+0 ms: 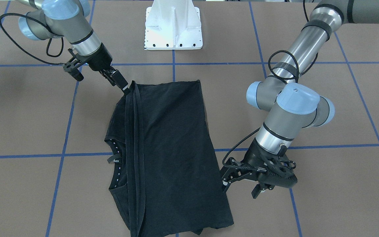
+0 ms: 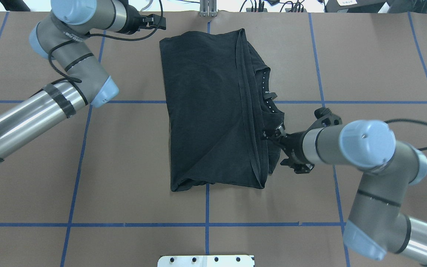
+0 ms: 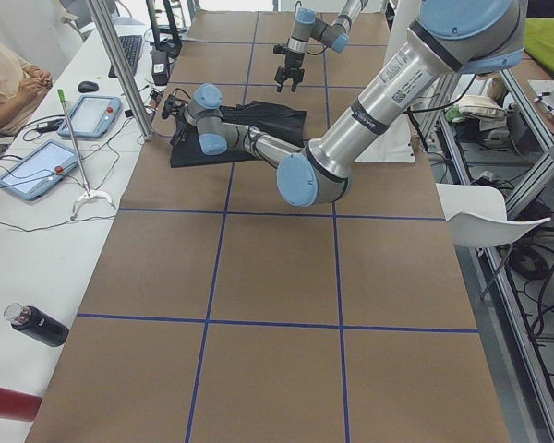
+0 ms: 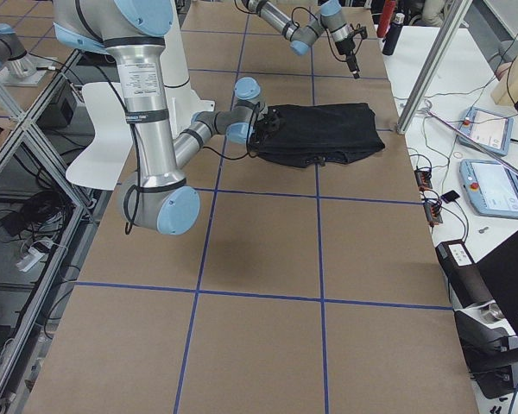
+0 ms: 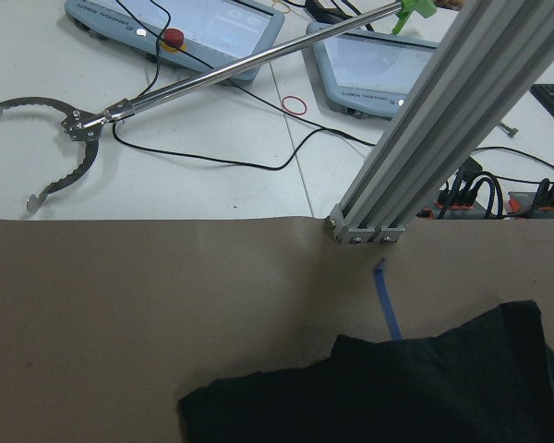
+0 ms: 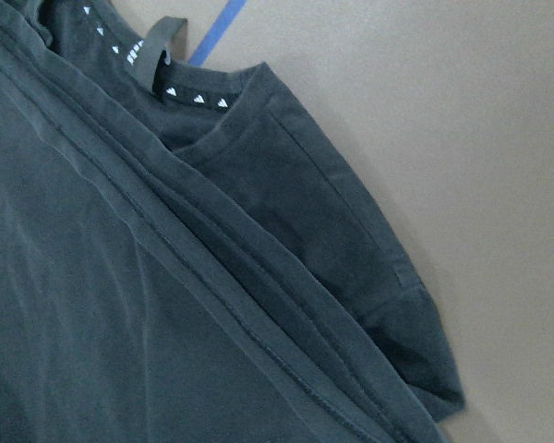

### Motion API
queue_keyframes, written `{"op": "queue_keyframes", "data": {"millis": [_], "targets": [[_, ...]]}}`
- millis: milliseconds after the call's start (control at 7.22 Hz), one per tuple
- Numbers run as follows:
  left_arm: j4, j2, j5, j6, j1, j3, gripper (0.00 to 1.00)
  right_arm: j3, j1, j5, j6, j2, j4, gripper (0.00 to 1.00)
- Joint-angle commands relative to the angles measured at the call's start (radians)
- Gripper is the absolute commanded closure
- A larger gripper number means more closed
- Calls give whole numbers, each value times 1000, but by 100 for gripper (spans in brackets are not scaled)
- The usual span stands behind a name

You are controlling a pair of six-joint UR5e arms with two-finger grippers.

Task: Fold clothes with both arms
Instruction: 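Move the right gripper to the shirt's corner nearest the robot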

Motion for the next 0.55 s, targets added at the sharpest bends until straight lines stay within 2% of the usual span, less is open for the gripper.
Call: {"op": "queue_keyframes", "data": {"millis": [0, 138, 277, 415], "targets": [[2, 63, -5, -3, -1, -73, 0, 7, -154, -211, -125, 3, -124, 6], [1, 74, -5, -9, -1, -85, 0, 3, -186, -265, -146, 19, -162, 6], [-2, 89, -5, -33, 3, -99, 0, -3, -188, -276, -145, 49, -186, 7], [-4, 95, -5, -37, 5, -105, 0, -15, -190, -323, -149, 59, -209, 11]]}}
